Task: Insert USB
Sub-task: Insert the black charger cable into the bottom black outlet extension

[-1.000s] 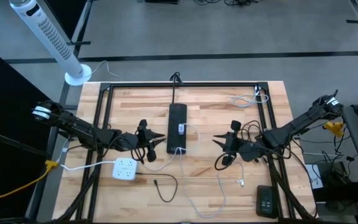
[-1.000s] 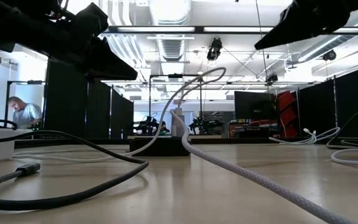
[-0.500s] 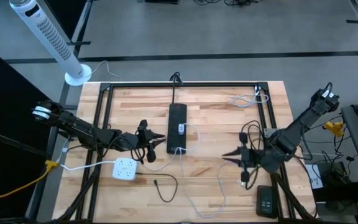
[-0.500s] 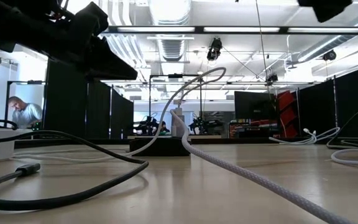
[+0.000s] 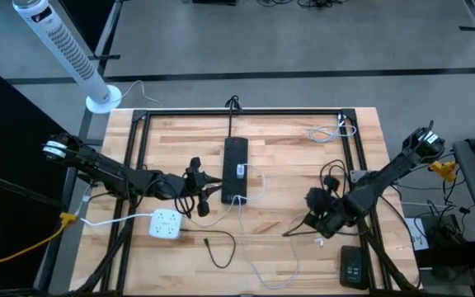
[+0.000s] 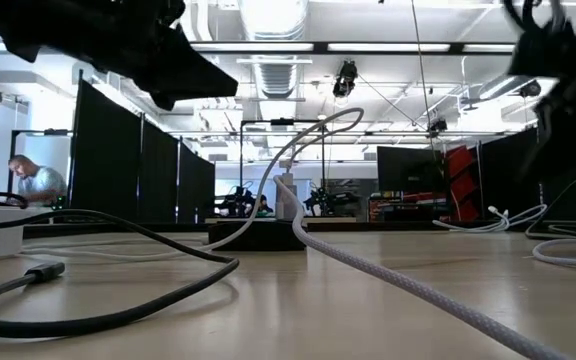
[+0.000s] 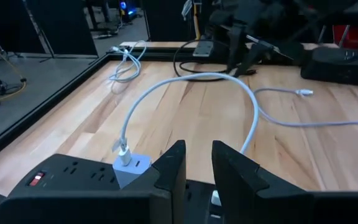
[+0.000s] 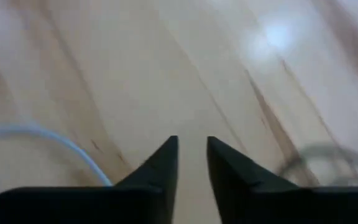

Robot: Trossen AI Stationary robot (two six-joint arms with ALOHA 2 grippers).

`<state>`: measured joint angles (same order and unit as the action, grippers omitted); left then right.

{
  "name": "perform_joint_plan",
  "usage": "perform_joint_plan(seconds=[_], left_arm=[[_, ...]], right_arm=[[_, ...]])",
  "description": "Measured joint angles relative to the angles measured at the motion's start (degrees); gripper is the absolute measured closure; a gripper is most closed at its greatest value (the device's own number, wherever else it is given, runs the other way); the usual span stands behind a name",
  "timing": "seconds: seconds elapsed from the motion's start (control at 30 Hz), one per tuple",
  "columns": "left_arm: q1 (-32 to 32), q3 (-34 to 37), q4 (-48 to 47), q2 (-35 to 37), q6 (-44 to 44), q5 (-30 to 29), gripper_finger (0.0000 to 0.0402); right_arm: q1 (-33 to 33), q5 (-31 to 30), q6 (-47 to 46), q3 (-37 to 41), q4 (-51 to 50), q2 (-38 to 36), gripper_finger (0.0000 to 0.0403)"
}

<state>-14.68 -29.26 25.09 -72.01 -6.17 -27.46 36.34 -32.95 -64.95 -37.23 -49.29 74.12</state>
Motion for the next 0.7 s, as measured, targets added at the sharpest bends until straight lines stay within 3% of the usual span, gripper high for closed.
perform_joint_plan(seconds=[0.2,0.33,0.5,0.7], left_arm=[[0.07,0.05,-0.29,0.0,-0.11,0.0,0.0336],[0.07,0.07,-0.34,0.0,-0.33,0.0,0.0336],[0.07,0.09,-0.58,0.0,-0.38,0.02,0.0336],[0.07,0.13,-1.2,-0.02,-0.54,0.04,0.0336]], right_arm=[[-3.29,7.9,-9.18,1.66,-7.3,0.01,0.0225],[-5.12,12.99,-12.49,5.17,-7.52,0.6,0.0191],[-5.51,13.02,-15.01,6.44,-5.46,4.81,0.0187],[-5.65,11.83,-19.11,6.09,-5.86,9.7,0.0219]])
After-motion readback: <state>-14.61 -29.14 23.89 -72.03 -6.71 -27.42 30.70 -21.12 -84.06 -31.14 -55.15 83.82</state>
